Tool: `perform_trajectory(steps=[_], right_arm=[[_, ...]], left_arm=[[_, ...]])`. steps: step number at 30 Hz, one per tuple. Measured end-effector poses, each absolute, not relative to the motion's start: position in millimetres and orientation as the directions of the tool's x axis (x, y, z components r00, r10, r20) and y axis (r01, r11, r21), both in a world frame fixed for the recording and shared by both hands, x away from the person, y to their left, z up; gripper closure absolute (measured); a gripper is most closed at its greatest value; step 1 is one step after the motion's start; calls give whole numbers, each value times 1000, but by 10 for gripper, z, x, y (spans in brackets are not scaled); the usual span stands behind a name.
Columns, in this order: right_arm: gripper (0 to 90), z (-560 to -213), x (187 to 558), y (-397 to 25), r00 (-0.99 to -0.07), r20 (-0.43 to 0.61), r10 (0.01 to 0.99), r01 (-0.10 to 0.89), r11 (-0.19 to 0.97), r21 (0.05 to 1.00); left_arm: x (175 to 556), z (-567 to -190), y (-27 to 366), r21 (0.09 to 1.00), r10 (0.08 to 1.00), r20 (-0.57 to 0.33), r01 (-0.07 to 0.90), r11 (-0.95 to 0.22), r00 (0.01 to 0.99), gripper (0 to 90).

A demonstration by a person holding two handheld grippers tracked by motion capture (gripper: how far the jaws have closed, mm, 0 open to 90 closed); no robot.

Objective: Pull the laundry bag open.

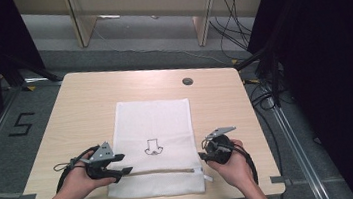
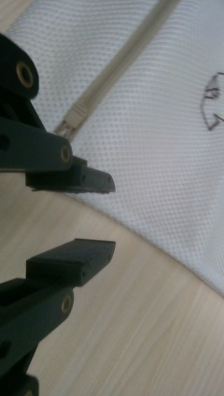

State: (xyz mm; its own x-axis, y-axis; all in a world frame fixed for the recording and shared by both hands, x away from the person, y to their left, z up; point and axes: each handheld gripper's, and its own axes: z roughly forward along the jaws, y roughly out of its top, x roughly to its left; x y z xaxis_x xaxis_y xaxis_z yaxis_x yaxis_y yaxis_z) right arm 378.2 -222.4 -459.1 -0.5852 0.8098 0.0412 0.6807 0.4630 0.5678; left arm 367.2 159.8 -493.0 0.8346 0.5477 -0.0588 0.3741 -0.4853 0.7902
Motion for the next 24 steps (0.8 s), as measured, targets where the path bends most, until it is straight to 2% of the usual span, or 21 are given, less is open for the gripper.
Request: perform_trajectory(steps=[1, 4, 11, 13, 15, 19, 20, 23, 24], right_arm=[[682, -4610, 3780, -2223, -614, 23, 789, 674, 509, 535], [675, -4621, 3775, -2218, -619, 21, 785, 674, 518, 527], [677, -4593, 3728, -2192, -608, 29, 793, 682, 503, 531], [664, -4570, 3733, -2172, -610, 8, 792, 653, 497, 572], [655, -4548, 3733, -2170, -603, 12, 797, 661, 492, 566], [621, -4560, 3739, -2182, -558, 62, 828, 699, 429, 572], [642, -4569, 3742, -2214, -552, 52, 832, 699, 428, 573], [653, -4570, 3752, -2254, -541, 61, 839, 690, 400, 603], [614, -4515, 3749, -2278, -497, 109, 861, 711, 332, 620]], left_arm=[[3675, -4935, 1589, 793, 547, -63, 374, -481, 835, 449], [3684, -4942, 1557, 793, 538, -69, 373, -482, 840, 457], [3655, -4935, 1545, 798, 510, -58, 347, -493, 858, 472], [3645, -4932, 1555, 797, 522, -65, 359, -486, 850, 475], [3657, -4923, 1562, 804, 505, -62, 343, -486, 861, 476], [3670, -4922, 1553, 803, 509, -58, 343, -488, 859, 476], [3659, -4929, 1540, 802, 523, -83, 369, -470, 848, 481], [3672, -4926, 1539, 801, 515, -71, 356, -480, 854, 483], [3677, -4924, 1544, 798, 517, -63, 354, -487, 854, 483]])
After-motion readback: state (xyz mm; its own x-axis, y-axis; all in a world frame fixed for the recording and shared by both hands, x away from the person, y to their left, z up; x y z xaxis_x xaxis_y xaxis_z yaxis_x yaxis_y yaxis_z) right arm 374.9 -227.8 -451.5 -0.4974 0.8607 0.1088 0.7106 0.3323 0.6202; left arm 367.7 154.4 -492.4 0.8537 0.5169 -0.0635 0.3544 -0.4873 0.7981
